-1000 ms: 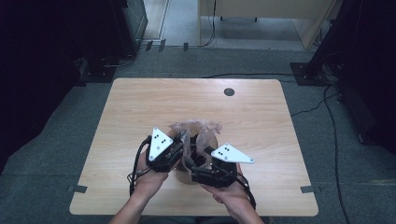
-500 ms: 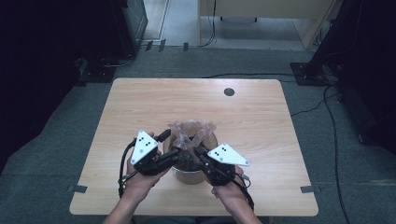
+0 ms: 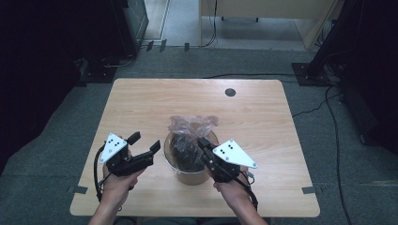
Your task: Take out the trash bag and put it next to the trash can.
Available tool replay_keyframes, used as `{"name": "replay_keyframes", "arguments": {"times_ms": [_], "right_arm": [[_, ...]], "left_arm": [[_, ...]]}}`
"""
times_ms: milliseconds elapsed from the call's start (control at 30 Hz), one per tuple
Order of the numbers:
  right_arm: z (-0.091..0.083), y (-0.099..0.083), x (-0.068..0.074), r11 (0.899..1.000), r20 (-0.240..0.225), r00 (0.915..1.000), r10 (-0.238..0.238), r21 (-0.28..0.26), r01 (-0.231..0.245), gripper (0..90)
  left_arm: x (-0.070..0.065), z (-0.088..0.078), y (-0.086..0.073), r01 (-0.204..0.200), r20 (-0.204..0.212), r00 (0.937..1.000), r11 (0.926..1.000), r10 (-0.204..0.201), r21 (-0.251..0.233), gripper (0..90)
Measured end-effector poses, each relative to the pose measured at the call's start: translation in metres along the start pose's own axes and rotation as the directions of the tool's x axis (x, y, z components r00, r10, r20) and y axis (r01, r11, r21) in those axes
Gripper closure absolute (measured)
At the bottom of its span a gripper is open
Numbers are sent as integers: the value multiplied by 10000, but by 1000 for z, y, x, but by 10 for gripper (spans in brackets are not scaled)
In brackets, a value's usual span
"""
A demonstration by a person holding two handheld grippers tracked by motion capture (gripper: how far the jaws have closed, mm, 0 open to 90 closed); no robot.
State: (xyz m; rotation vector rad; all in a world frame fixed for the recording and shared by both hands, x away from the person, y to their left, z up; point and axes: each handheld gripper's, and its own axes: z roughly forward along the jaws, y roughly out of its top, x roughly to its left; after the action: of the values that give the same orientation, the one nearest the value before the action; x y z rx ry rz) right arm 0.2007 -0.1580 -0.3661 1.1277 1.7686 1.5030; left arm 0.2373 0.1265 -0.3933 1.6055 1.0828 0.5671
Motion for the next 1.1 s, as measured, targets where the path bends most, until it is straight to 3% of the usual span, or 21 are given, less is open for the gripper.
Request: {"name": "replay_keyframes", "arguments": {"times_ms": [67,133,233,433,600,733,833,1000,1100], "right_arm": [[-2,3,0,9999,25,10000,-44,-159,45,900],[-5,7,1,9990,-140,9999,-73,-445,67,900],[-12,16,4,9946,-188,9991,-376,-974,356,900],[-18,29,3,9897,-60,9989,-470,-1355,457,900],[-25,39,-3,9842,155,9991,-407,-1715,428,900],[-35,48,-13,9778,388,9986,-365,-2047,437,900],[-43,53,-23,9740,650,9975,-283,-2225,422,900],[-54,57,-41,9707,1160,9931,-197,-2358,468,900],[-59,55,-51,9685,1547,9875,-300,-2397,670,900]], "left_arm": [[11,3,-9,-80,-678,9976,9996,99,274,192],[26,6,-18,260,-1032,9944,9986,-210,471,187],[47,12,-35,450,-1755,9841,9942,-273,977,185],[76,30,-73,1001,-2425,9690,9735,-485,2054,179],[84,40,-90,972,-2587,9658,9504,-183,2955,179],[87,45,-97,879,-2901,9569,9402,121,3292,179],[89,48,-101,853,-3033,9524,9283,307,3619,178],[87,49,-103,695,-3254,9439,9293,564,3627,179],[86,49,-104,657,-3266,9433,9314,590,3580,178]]}}
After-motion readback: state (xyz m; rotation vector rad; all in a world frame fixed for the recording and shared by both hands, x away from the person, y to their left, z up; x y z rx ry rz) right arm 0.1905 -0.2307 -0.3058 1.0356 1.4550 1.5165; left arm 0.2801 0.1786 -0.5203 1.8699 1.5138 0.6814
